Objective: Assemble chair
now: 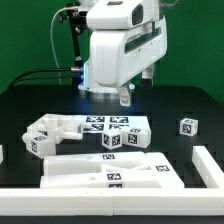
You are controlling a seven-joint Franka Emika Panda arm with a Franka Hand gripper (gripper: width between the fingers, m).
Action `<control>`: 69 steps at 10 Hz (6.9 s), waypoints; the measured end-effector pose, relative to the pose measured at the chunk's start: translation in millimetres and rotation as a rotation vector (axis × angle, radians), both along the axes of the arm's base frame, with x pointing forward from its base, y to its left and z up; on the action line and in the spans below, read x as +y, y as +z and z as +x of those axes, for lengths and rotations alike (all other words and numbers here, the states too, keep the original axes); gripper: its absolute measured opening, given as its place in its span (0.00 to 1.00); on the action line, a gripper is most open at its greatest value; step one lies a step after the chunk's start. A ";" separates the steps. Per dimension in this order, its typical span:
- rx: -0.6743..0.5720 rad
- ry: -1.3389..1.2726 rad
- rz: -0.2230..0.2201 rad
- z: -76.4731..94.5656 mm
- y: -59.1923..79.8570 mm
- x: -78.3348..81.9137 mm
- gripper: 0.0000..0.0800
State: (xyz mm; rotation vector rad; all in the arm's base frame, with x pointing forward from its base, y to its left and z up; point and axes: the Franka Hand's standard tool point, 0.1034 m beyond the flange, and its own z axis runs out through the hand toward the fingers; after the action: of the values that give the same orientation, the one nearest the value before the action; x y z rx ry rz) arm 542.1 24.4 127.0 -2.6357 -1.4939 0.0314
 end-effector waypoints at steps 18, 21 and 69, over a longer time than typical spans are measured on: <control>-0.098 0.428 -0.004 13.5 -112.1 -82.9 0.78; -0.098 0.427 -0.004 13.3 -112.3 -83.3 0.35; -0.086 1.265 0.000 -15.7 -64.1 -188.7 0.81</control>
Offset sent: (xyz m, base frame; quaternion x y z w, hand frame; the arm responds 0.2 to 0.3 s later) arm 0.0252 -0.0494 -0.0417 -0.1057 0.0252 -0.2390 0.9649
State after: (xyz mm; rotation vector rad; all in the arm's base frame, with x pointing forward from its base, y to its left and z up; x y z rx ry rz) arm 526.4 -164.3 62.9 -1.2711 -2.8313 0.0199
